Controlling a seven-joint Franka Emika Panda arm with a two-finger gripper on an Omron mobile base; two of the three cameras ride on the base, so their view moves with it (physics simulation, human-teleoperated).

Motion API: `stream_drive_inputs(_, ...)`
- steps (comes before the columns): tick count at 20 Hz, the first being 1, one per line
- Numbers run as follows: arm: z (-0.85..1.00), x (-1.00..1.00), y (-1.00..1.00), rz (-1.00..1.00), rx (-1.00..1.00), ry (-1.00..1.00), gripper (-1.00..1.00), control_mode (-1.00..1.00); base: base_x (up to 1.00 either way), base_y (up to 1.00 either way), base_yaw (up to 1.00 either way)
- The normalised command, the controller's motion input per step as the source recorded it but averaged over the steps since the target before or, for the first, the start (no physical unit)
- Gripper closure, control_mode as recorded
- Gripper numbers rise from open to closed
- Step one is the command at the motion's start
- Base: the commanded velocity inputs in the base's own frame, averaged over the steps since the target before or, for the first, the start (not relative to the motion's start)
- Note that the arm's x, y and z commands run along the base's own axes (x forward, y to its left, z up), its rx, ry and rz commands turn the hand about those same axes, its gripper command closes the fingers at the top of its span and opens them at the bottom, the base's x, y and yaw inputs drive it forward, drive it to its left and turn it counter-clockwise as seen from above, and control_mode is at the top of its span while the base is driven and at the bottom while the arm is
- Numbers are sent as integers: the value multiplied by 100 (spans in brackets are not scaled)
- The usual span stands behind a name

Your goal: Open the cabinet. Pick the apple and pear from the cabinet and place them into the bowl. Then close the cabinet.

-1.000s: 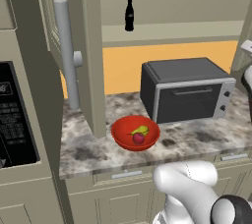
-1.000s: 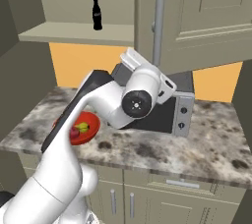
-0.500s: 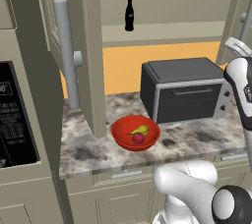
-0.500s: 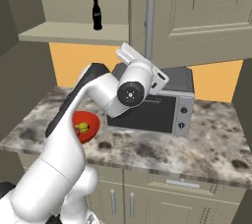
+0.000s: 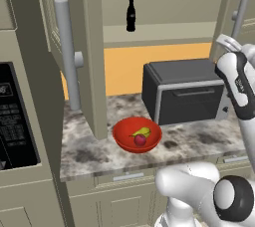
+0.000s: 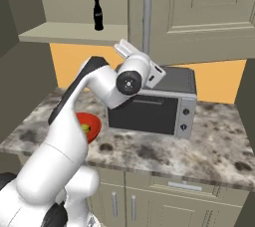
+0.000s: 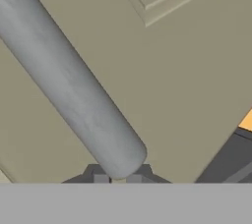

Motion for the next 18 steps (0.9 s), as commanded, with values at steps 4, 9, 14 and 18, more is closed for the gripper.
stream_drive_inputs(4,6,42,0,4,0,11,100,-100,0,0,0)
stream_drive_inputs(9,11,46,0,2,0,5,100,-100,0,0,0)
stream_drive_inputs(14,5,37,-2,0,0,1,100,-100,0,0,0)
stream_drive_inputs(18,0,31,-13,0,0,2,100,-100,0,0,0)
